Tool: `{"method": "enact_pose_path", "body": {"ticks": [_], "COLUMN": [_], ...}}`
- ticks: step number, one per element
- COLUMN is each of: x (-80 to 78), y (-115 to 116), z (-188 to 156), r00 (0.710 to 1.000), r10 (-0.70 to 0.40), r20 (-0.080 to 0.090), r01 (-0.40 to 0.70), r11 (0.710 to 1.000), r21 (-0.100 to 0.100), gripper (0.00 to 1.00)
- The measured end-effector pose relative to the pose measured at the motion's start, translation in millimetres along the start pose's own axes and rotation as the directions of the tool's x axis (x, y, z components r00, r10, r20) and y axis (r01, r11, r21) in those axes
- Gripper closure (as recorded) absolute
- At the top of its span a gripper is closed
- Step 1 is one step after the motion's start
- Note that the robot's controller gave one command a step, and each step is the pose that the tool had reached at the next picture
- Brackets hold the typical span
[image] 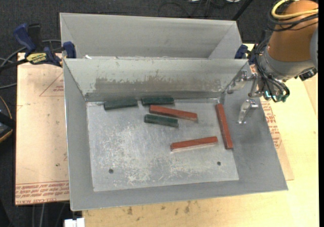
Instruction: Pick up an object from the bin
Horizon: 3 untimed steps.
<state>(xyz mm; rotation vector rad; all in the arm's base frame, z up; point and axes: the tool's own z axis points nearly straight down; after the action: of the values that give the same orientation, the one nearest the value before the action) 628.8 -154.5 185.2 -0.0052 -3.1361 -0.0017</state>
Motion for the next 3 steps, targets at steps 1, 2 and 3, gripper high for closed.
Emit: {"method": "enact_pose_path", "body": {"ticks": [1,2,3], "x": [-1.8,0.1,-5.2], "y": [0.6,17.7,60.3], "z": [-5.0,52.2,106.2], "r00": [1.0,0.999,0.996], "r10": [-0.002,-0.032,-0.087], "r20": [0.008,0.013,0.016], "r01": [0.002,0.032,0.087], "r11": [1.0,0.999,0.996], "r21": [0.001,0.003,0.003], "gripper": [0.0,0.0,1.0]}}
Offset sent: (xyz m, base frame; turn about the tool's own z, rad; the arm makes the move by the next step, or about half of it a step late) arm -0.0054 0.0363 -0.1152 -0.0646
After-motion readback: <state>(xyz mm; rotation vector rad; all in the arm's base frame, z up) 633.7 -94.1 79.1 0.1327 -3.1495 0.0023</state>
